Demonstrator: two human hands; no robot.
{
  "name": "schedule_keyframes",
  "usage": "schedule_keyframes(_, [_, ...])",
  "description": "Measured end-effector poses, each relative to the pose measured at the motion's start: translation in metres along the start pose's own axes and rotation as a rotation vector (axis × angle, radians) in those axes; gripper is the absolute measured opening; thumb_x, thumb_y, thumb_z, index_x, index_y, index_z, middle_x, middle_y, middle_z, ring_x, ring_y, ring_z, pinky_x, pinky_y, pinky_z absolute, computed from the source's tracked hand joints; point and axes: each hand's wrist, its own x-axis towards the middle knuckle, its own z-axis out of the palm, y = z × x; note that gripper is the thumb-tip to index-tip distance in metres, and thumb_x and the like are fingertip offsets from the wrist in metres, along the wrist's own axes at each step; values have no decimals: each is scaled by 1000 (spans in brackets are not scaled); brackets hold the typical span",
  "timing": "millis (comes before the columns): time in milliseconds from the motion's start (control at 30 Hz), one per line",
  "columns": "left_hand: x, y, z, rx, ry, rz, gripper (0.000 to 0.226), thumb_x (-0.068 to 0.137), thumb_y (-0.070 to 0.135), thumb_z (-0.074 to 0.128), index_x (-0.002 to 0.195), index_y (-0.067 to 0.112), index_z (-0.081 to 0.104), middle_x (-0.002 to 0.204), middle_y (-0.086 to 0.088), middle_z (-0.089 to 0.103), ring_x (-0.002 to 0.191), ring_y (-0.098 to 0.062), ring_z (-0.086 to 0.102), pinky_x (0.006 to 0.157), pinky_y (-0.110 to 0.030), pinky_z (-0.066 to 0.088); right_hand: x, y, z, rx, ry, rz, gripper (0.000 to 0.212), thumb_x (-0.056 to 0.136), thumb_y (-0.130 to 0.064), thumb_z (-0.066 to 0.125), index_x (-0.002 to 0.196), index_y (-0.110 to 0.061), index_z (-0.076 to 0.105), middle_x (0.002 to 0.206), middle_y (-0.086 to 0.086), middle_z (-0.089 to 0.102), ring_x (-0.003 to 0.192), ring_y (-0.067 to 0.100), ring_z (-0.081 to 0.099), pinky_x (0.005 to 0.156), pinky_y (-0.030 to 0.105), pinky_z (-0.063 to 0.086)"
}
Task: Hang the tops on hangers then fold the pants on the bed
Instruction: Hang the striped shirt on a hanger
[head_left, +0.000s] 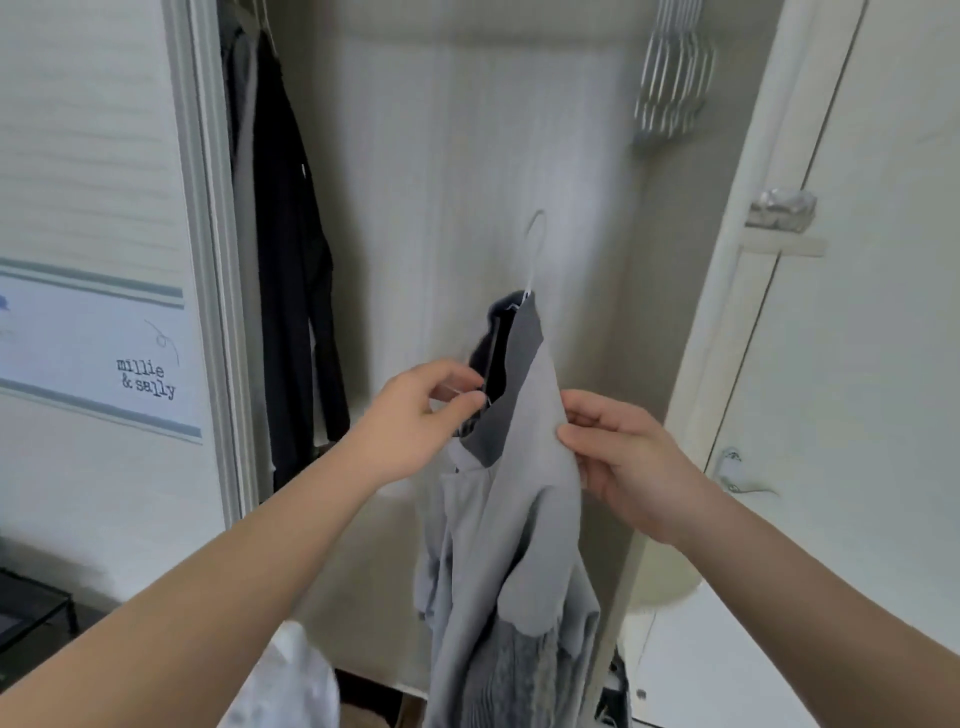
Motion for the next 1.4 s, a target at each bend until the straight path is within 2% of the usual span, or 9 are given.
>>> schedule_keyframes(167, [37,-8,-39,-20,9,75,10,94,36,66,92,28,71,90,13,72,89,-7,66,83,-26,53,93,-25,22,-7,79,-87,31,100,4,45,127,4,61,122,26,67,102,31,68,84,37,60])
schedule_keyframes(400, [105,-22,-59,80,12,86,44,64,71,72,88,38,56,93,15,64,82,-5,62,74,-31,55,211,-78,35,26,140,-209,23,100,5,45,114,5,63,96,16,73,82,24,75,68,31,60])
schedule_keyframes(467, [127,-25,-58,168,-16,102,44,71,61,75,100,38,52,98,14,63,84,-6,63,75,-34,56,243,-96,36,-4,161,-234,21,100,5,46,109,3,65,94,15,73,80,24,75,69,32,60])
schedule_keyframes(567, [167,-32,-61,340,-1,155,36,92,32,65,122,20,49,108,-3,64,94,-24,65,80,-45,56,286,-121,34,-44,197,-278,23,99,6,46,99,-3,68,88,9,75,80,23,73,72,34,61])
schedule_keyframes(667, [208,-32,-75,396,74,184,24,97,21,54,119,14,49,105,-11,66,93,-31,64,80,-45,55,323,-144,29,-73,191,-328,24,99,6,45,95,-2,67,85,9,73,78,23,71,73,34,60])
schedule_keyframes(867, [290,-19,-107,477,174,259,10,98,27,55,97,23,46,96,-5,63,89,-29,61,76,-41,52,389,-199,6,-108,195,-394,20,101,4,43,99,0,62,88,14,64,77,22,65,60,27,58])
schedule_keyframes(967, [328,-11,-116,533,207,299,26,99,29,53,83,29,32,85,0,54,82,-28,58,71,-40,50,421,-225,-6,-118,246,-400,19,102,3,42,110,-2,58,100,17,61,78,23,63,56,26,56])
schedule_keyframes(1200, [378,3,-125,679,245,352,19,102,29,45,90,22,33,88,-1,52,84,-30,57,76,-43,52,476,-257,-28,-116,389,-366,27,101,2,44,126,6,53,102,19,59,73,25,63,49,29,54])
schedule_keyframes(1400, [378,-13,-126,703,209,350,20,103,28,45,89,27,31,84,3,51,79,-24,55,75,-42,52,492,-233,-40,-130,423,-319,28,96,1,45,121,8,56,97,17,59,81,30,61,64,34,57])
